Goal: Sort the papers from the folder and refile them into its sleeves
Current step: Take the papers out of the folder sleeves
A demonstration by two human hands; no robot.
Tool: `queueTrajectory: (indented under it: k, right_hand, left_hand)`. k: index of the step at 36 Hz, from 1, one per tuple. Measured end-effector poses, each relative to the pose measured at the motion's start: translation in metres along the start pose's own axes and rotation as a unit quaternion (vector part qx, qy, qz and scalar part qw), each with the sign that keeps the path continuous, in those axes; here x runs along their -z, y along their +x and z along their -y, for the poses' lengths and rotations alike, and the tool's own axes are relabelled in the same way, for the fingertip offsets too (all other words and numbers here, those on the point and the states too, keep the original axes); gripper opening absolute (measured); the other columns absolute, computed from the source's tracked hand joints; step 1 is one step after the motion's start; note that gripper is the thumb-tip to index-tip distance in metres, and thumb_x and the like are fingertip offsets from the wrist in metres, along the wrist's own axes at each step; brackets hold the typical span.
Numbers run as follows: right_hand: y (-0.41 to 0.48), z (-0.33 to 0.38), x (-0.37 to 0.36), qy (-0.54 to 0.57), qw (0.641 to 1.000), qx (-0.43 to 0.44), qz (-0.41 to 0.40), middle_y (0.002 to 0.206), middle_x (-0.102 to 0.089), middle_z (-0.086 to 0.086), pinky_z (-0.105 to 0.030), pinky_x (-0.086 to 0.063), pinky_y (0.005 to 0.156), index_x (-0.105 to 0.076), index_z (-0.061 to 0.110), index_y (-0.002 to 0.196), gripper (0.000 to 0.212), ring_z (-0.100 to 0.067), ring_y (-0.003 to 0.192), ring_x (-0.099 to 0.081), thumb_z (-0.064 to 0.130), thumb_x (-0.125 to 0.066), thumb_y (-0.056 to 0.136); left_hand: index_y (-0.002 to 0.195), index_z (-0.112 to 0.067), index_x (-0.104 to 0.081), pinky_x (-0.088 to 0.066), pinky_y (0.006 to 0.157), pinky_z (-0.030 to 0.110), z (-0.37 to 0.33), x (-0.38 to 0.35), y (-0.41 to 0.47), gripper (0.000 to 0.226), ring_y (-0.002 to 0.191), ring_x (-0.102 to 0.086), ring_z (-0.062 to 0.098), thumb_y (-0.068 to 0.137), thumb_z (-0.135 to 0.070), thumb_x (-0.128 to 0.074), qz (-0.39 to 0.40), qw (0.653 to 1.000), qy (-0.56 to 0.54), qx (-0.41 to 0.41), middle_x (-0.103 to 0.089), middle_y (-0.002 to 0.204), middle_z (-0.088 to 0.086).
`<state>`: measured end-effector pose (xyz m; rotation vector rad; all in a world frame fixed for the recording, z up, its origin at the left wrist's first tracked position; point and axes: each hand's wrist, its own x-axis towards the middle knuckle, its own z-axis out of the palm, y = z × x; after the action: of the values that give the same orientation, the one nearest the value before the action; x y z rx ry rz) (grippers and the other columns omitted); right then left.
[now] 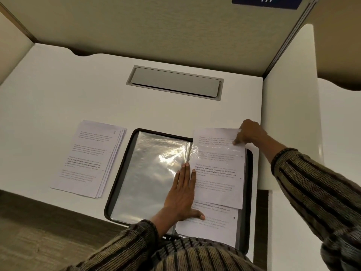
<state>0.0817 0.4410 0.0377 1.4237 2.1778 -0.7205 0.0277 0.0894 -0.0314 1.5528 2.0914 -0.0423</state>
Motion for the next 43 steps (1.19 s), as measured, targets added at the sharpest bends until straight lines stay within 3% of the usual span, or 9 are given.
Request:
queueTrajectory:
  k: [5, 10, 20, 27, 31, 33, 36, 39, 43]
  right_hand:
    - [-0.001, 0.002, 0.001, 0.111, 0.989, 0.005, -0.102, 0.127, -0.066, -0.012, -0.039, -0.054, 0.092, -0.062, 0.006, 0.127, 0.061, -0.035, 0.117, -0.064, 0.024, -0.091, 0.077]
    - [-0.002, 0.005, 0.011, 0.227, 0.953, 0.051, -0.195, 0.106, -0.075, -0.012, -0.042, -0.061, 0.08, -0.075, 0.005, 0.108, 0.032, -0.03, 0.096, -0.071, 0.024, -0.086, 0.084]
    - [-0.023, 0.023, 0.05, 0.407, 0.852, 0.14, -0.298, 0.107, -0.075, 0.001, -0.048, -0.063, 0.086, -0.071, 0.016, 0.114, 0.035, -0.019, 0.096, -0.073, 0.038, -0.078, 0.088]
    - [-0.061, 0.035, 0.066, 0.483, 0.778, 0.208, -0.343, 0.113, -0.075, 0.001, -0.029, -0.061, 0.086, -0.067, 0.011, 0.122, 0.033, -0.012, 0.101, -0.072, 0.025, -0.077, 0.093]
    - [-0.082, 0.04, 0.068, 0.498, 0.759, 0.241, -0.344, 0.115, -0.075, -0.001, -0.024, -0.058, 0.085, -0.065, 0.008, 0.127, 0.037, -0.013, 0.102, -0.071, 0.022, -0.077, 0.095]
    - [-0.091, 0.041, 0.066, 0.497, 0.756, 0.251, -0.344, 0.116, -0.074, -0.004, -0.024, -0.058, 0.085, -0.064, 0.007, 0.129, 0.039, -0.015, 0.103, -0.071, 0.022, -0.077, 0.095]
    - [-0.103, 0.044, 0.059, 0.495, 0.761, 0.26, -0.329, 0.113, -0.075, -0.002, -0.027, -0.06, 0.084, -0.066, 0.007, 0.126, 0.036, -0.012, 0.1, -0.072, 0.022, -0.077, 0.095]
    - [-0.112, 0.049, 0.047, 0.495, 0.769, 0.26, -0.31, 0.111, -0.075, 0.001, -0.023, -0.058, 0.081, -0.066, 0.007, 0.126, 0.033, -0.006, 0.096, -0.072, 0.018, -0.076, 0.096]
    - [-0.118, 0.059, 0.023, 0.501, 0.783, 0.238, -0.282, 0.108, -0.075, 0.002, -0.023, -0.058, 0.075, -0.068, 0.011, 0.125, 0.033, -0.007, 0.091, -0.07, 0.02, -0.078, 0.095]
  left_hand:
    - [0.158, -0.002, 0.031, 0.002, 0.131, 0.057, -0.001, 0.0, 0.0, 0.166, 0.152, 0.039, 0.041, 0.062, -0.097, -0.064, 0.002, 1.0, 0.003, 0.005, 0.042, 0.163, 0.025]
    - [0.159, -0.002, 0.031, 0.003, 0.131, 0.057, -0.001, -0.002, 0.0, 0.166, 0.153, 0.038, 0.04, 0.062, -0.098, -0.064, -0.005, 1.0, 0.001, 0.004, 0.041, 0.163, 0.025]
    - [0.157, -0.002, 0.033, 0.007, 0.13, 0.056, -0.001, -0.006, 0.001, 0.166, 0.151, 0.042, 0.04, 0.062, -0.1, -0.06, -0.014, 1.0, 0.01, 0.0, 0.045, 0.161, 0.024]
    - [0.159, -0.005, 0.032, 0.014, 0.129, 0.052, 0.001, -0.006, 0.002, 0.165, 0.15, 0.045, 0.035, 0.062, -0.101, -0.061, -0.006, 1.0, -0.01, 0.007, 0.047, 0.161, 0.02]
    - [0.167, -0.013, 0.015, 0.001, 0.133, 0.047, 0.005, 0.008, 0.003, 0.15, 0.158, 0.031, 0.021, 0.069, -0.094, -0.065, -0.017, 0.99, -0.136, 0.041, 0.037, 0.168, 0.006]
    - [0.17, -0.018, 0.005, -0.008, 0.134, 0.043, 0.007, 0.019, 0.0, 0.145, 0.162, 0.012, 0.013, 0.068, -0.092, -0.069, -0.067, 0.962, -0.253, 0.075, 0.017, 0.175, -0.005]
    - [0.168, -0.023, -0.017, -0.029, 0.128, 0.039, 0.013, 0.04, -0.002, 0.131, 0.158, -0.023, 0.012, 0.07, -0.092, -0.07, -0.168, 0.881, -0.418, 0.143, -0.021, 0.174, -0.006]
    - [0.146, -0.023, -0.05, -0.053, 0.104, 0.033, 0.026, 0.07, -0.01, 0.102, 0.13, -0.061, 0.018, 0.079, -0.099, -0.042, -0.24, 0.786, -0.551, 0.148, -0.065, 0.14, -0.006]
    - [0.12, -0.023, -0.078, -0.058, 0.096, 0.044, 0.048, 0.114, -0.028, 0.075, 0.108, -0.076, 0.024, 0.102, -0.075, -0.028, -0.237, 0.703, -0.657, 0.135, -0.08, 0.113, 0.002]
